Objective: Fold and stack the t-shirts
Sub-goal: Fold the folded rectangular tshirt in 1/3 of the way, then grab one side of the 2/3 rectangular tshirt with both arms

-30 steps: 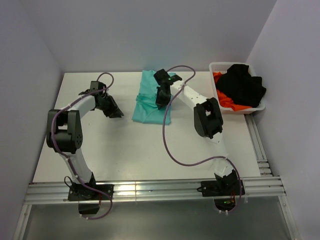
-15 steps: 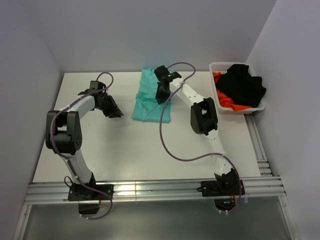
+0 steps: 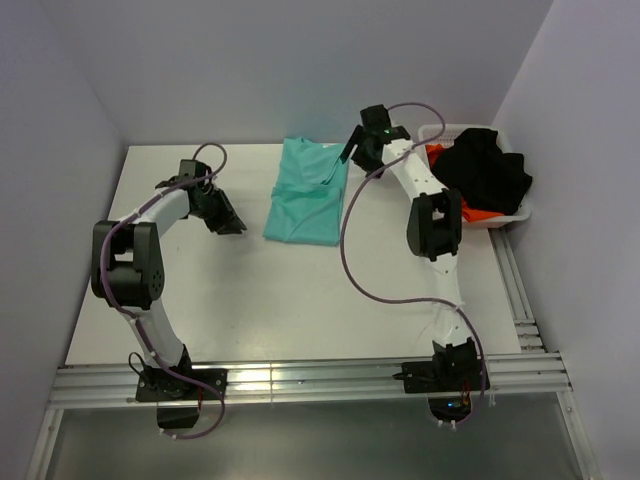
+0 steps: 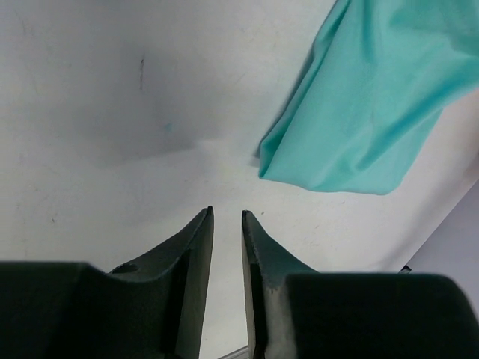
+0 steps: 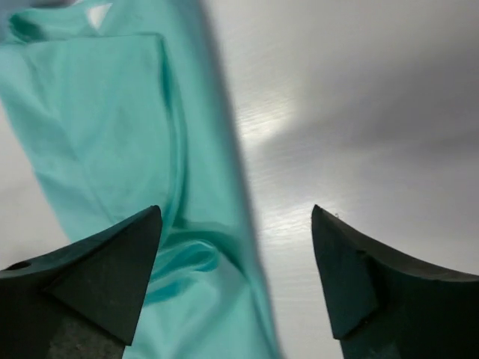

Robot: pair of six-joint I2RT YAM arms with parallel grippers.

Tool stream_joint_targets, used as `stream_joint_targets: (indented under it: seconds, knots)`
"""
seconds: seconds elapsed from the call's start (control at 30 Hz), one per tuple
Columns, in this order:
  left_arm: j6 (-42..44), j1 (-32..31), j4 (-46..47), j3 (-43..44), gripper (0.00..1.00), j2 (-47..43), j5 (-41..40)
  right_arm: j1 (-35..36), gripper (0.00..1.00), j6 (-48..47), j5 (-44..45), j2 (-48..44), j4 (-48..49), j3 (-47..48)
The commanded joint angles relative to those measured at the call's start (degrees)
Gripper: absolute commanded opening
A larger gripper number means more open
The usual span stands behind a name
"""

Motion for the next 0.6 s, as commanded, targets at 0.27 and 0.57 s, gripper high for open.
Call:
stream_joint_targets:
  seconds: [0.27, 0.57]
  knots:
    - [-1.82, -4.6, 6.84, 5.08, 0.56, 6.03, 1.78, 0.18, 0.98, -3.87, -10.38, -35.61, 17.95, -50.74]
    - [-4.73, -9.53, 9.04, 6.58, 0.56, 9.64, 0.64, 4.13, 0.98, -0.61, -21.73, -35.98, 26.13, -59.2]
